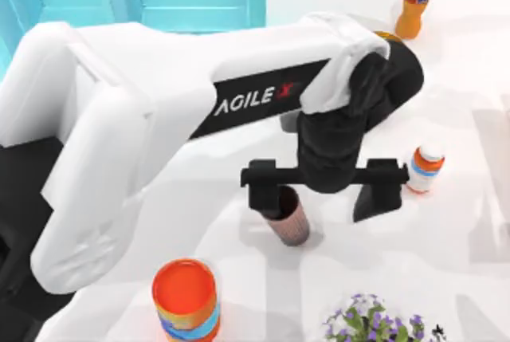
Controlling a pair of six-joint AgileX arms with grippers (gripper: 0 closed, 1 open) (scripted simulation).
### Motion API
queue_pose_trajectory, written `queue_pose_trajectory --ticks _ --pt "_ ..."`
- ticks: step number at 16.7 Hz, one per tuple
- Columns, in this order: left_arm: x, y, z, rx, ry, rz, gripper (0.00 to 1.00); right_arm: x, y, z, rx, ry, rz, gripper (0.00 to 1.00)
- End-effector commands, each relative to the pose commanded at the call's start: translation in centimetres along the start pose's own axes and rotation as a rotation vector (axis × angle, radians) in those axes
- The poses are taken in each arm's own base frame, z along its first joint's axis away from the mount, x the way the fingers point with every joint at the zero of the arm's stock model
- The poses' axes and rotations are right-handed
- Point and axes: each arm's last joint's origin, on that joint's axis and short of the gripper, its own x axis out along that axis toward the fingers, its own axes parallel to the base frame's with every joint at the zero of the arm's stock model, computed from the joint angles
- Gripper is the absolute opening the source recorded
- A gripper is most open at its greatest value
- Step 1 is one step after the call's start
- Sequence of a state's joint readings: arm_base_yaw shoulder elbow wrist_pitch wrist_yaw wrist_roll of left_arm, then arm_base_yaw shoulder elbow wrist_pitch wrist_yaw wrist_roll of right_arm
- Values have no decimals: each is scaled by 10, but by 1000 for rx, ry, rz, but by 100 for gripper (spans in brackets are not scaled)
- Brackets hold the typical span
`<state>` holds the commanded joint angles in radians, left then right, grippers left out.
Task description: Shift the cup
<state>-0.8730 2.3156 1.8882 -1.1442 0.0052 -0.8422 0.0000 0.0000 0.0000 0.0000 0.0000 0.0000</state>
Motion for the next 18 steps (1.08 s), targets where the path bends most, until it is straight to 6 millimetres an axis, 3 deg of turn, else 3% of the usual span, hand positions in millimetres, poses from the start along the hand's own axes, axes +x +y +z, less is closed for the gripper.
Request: queue_pose_trajectory --ticks 10,18 --pt "0 0 0 0 0 0 2 0 0 0 0 0 0 100" --pt "0 0 0 0 0 0 0 0 0 0 0 0 0 100"
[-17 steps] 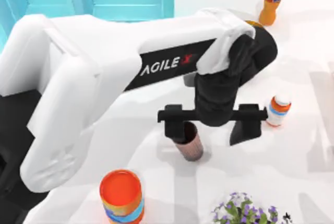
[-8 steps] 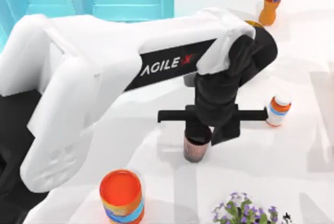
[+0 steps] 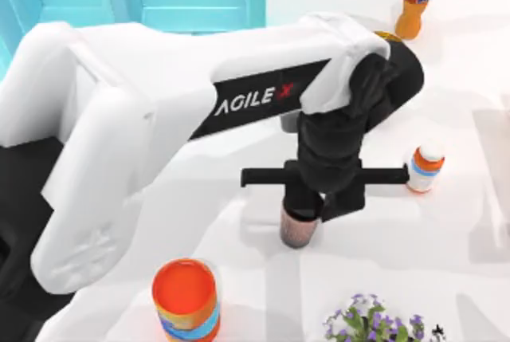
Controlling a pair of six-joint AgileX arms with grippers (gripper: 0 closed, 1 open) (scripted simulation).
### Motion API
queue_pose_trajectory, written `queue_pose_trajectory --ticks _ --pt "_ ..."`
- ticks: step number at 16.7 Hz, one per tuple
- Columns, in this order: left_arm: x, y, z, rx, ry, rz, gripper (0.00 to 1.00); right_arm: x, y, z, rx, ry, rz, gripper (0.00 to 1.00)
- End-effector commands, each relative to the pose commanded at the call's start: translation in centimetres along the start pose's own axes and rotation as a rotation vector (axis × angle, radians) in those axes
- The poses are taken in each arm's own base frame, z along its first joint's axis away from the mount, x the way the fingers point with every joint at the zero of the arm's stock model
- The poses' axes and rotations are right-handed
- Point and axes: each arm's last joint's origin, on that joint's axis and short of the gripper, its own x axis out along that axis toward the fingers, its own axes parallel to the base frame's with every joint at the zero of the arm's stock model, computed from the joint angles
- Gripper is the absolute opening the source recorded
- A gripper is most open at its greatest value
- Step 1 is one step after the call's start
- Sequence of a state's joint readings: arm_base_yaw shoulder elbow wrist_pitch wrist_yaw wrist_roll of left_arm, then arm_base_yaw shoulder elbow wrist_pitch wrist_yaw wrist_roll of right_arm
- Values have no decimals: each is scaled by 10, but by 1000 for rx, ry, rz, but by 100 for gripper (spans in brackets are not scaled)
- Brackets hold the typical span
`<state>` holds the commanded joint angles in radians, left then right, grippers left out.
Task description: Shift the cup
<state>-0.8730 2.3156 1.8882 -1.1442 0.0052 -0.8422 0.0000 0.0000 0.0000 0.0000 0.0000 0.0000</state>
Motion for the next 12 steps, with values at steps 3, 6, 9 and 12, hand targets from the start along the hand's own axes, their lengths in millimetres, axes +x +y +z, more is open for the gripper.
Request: queue_pose_trajectory --ticks 3,6,9,12 --pt "-3 6 3 0 0 -3 0 0 0 0 0 0 0 100" --pt "-18 48 20 1 4 -14 0 0 0 0 0 0 0 100" --pt "-35 109 36 -1 4 -27 0 0 0 0 0 0 0 100" --pt "-48 157 40 0 3 -38 0 0 0 0 0 0 0 100"
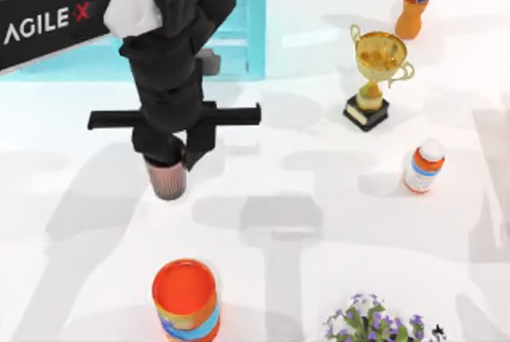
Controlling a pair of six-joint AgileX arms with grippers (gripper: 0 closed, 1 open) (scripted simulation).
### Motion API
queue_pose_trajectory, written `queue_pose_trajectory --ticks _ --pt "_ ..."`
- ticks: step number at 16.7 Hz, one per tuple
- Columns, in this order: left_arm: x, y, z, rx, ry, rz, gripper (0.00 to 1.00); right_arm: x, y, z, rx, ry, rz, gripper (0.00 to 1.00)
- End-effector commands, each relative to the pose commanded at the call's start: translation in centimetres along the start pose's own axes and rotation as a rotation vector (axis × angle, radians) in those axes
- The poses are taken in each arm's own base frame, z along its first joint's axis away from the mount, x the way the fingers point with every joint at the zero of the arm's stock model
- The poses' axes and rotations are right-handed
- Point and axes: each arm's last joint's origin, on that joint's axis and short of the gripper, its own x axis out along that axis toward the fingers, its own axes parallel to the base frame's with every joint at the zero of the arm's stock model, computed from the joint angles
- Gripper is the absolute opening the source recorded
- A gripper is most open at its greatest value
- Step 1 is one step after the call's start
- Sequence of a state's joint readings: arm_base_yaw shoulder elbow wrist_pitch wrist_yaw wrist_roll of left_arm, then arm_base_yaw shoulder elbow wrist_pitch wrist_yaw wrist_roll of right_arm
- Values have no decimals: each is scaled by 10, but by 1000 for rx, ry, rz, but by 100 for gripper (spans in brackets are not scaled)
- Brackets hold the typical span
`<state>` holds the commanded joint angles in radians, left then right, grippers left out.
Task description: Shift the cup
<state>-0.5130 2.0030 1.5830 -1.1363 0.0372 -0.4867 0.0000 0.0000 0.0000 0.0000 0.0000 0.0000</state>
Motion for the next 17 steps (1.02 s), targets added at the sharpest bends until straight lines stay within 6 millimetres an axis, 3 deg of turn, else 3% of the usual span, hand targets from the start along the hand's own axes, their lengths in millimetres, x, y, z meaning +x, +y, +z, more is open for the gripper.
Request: queue_pose_trajectory --ticks 4,8,10,17 --pt "-15 66 -5 -1 -5 -14 0 0 0 0 0 0 0 100" --pt "-27 137 -30 0 -14 -29 0 0 0 0 0 0 0 100" --pt "-29 150 -40 0 -15 -36 0 0 0 0 0 0 0 100" --pt "-25 151 -40 5 -12 -33 0 0 0 0 0 0 0 100"
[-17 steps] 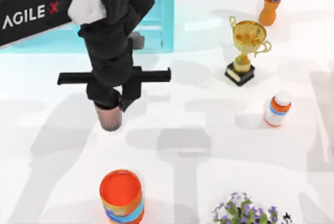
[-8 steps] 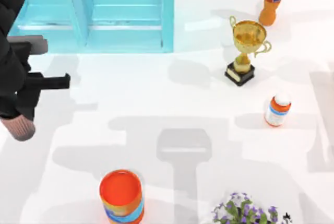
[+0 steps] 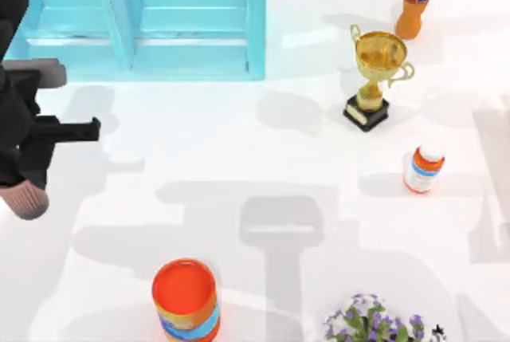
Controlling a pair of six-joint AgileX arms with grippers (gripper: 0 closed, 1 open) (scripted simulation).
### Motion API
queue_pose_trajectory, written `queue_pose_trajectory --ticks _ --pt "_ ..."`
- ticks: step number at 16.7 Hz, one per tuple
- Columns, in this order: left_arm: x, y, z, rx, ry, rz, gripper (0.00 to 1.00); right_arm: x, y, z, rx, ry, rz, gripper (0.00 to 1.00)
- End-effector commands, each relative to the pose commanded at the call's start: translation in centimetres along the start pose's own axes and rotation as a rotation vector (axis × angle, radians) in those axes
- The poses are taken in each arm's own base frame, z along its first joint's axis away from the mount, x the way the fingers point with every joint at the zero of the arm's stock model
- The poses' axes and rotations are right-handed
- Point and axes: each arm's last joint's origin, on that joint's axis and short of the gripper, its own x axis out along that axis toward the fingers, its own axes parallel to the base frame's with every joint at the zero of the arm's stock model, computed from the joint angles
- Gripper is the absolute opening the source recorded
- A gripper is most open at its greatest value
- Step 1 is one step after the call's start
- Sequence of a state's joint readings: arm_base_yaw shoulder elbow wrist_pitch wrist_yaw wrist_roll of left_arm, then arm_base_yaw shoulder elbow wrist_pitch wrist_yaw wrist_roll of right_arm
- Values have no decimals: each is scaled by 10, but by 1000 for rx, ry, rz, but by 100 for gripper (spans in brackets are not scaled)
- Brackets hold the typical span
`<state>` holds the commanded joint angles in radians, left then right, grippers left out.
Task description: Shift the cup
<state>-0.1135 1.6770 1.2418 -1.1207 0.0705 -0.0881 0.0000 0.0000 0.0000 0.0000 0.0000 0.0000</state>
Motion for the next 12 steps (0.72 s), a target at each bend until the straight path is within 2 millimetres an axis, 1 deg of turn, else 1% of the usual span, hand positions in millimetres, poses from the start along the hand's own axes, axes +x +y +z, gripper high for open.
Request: queue_pose_trajectory --ticks 10,12 --pt "57 8 -1 -4 -5 -3 0 0 0 0 0 0 0 100" --pt "60 8 -1 -4 -2 -3 0 0 0 0 0 0 0 100"
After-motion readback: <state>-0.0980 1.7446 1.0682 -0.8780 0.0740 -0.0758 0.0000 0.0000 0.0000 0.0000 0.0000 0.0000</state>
